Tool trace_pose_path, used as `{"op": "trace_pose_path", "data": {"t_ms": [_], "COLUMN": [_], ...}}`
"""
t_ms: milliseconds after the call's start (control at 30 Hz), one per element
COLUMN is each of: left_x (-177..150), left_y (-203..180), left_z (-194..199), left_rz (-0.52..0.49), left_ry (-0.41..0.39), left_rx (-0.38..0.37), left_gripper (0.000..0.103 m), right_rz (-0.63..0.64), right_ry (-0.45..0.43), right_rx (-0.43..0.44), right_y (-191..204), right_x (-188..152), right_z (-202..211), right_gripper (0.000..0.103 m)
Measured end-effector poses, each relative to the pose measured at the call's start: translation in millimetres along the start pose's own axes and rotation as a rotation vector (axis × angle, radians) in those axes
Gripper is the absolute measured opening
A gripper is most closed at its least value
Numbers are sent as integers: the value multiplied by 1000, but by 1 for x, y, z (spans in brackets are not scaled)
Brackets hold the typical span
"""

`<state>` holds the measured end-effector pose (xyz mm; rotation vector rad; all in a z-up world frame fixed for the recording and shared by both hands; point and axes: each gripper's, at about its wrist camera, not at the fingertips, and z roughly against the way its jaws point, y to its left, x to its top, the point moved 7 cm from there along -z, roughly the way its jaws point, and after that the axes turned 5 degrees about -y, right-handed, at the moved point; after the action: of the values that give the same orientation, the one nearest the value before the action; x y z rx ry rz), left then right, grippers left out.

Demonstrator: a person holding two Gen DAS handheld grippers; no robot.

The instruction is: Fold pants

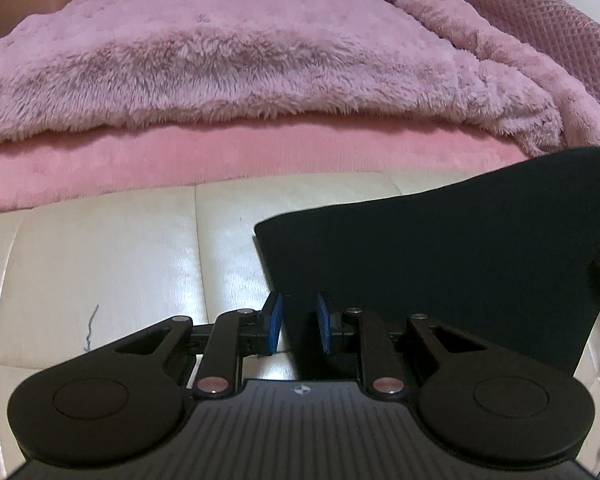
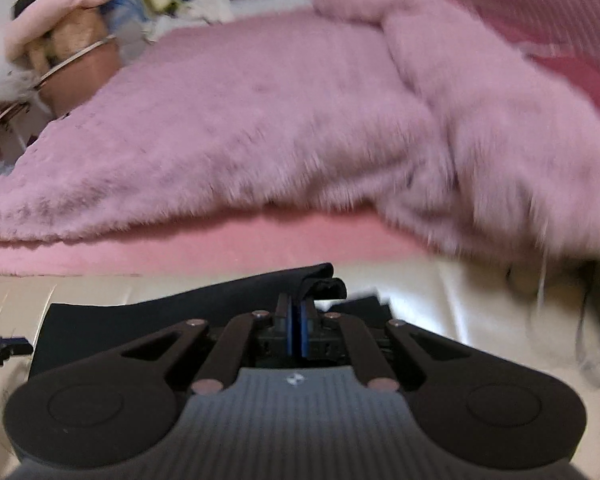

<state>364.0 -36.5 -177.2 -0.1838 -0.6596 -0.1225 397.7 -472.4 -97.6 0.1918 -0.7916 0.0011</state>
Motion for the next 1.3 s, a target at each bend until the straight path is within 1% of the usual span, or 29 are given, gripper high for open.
{"op": "trace_pose_path", "data": {"t_ms": [67,133,200,267,333,433,567,633,733,767,833,900,933,967,1000,1033,1067,1167,1233,1300], "left_x": [1,1,0,1,3,5,2,0,0,0,1,1,1,1,1,1,1,1,1,0], "left_y": [0,-2,-4,-4,-5,-4,-2,-1,0,0,-1,-1,-1,-1,-2,-2,-2,-3,-3,-1], "left_z": [-3,-8,-13,-17,-21,-32,-40,-40,-39,-39,-40,-40,-41,-41,-41,-41,-40,-40,-40,-39], "left_rz": [-1,-2,-3,2,9,12,5,5,21,19,11,6,6,5,5,8,9,-4,-12,-8], "left_ry": [3,11,13,7,-2,10,25,23,25,26,27,27,26,23,22,23,25,31,32,30], "left_rx": [-1,-4,-1,-1,-8,1,18,17,15,14,15,18,20,20,20,21,22,27,31,31], "left_gripper": [22,22,21,21,21,21,22,22,22,22,22,22,22,22,22,22,22,22,24,30], "right_rz": [63,90,84,90,85,164,178,108,-53,-78,-56,39,94,155,194,196,195,225,216,209], "right_ry": [10,66,117,131,133,150,145,136,123,110,45,-68,-94,-84,-35,7,26,59,74,77], "right_rx": [-64,-127,-145,-182,-197,-233,-228,-185,-142,-131,-119,-74,-84,-124,-164,-178,-181,-204,-214,-229], "right_y": [-3,-15,-27,-34,-39,-36,-37,-40,-55,-57,-46,-22,-15,-13,-17,-23,-26,-26,-29,-30], "right_x": [1,-14,-38,-53,-60,-67,-63,-59,-52,-49,-36,-21,-19,-23,-31,-39,-46,-57,-60,-62], "right_z": [-6,-32,-62,-78,-86,-96,-97,-92,-87,-84,-66,-39,-32,-35,-47,-57,-65,-80,-86,-88], "right_gripper": [0,0,0,0,0,0,0,0,0,0,0,0,0,0,0,0,0,0,0,1]}}
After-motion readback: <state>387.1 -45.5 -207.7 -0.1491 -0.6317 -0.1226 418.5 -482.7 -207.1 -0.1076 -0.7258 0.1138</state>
